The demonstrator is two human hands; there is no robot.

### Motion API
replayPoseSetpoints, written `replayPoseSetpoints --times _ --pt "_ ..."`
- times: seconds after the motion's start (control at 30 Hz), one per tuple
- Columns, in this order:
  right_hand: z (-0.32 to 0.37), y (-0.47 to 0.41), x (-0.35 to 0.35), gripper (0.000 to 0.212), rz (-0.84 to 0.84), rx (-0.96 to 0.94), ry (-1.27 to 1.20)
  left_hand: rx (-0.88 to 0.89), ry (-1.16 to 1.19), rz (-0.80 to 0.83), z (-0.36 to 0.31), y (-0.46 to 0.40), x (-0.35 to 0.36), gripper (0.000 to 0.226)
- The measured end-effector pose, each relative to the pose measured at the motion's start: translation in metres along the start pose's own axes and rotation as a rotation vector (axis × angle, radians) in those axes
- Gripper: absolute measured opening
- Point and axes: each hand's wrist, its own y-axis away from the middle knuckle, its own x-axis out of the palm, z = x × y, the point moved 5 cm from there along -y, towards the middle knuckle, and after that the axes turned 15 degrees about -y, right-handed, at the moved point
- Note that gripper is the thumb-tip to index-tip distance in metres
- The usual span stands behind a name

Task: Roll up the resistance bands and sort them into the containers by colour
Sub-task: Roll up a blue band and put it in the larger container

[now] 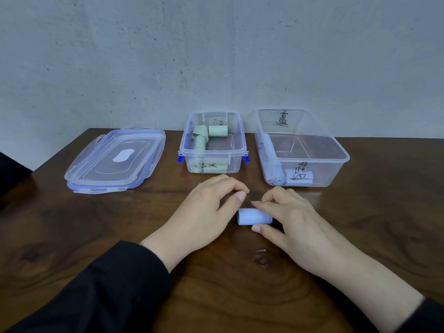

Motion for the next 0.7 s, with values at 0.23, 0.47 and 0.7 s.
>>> replayPoseSetpoints --times 0.23,0.47,0.7 --pt "-0.005 0.000 -0.010 0.024 -0.108 0.064 -0.448 0.112 -0.049 -0.020 -0.013 0.003 -0.001 0.053" --pt "-0.009 0.001 -0.003 0.022 -0.068 0.121 -0.403 0.258 -0.206 -0.067 -0.017 0.003 0.006 0.042" --pt "-0.007 0.004 -0.013 0.022 -0.141 0.149 -0.492 0.297 -0.306 0.058 -0.020 0.007 0.007 0.046"
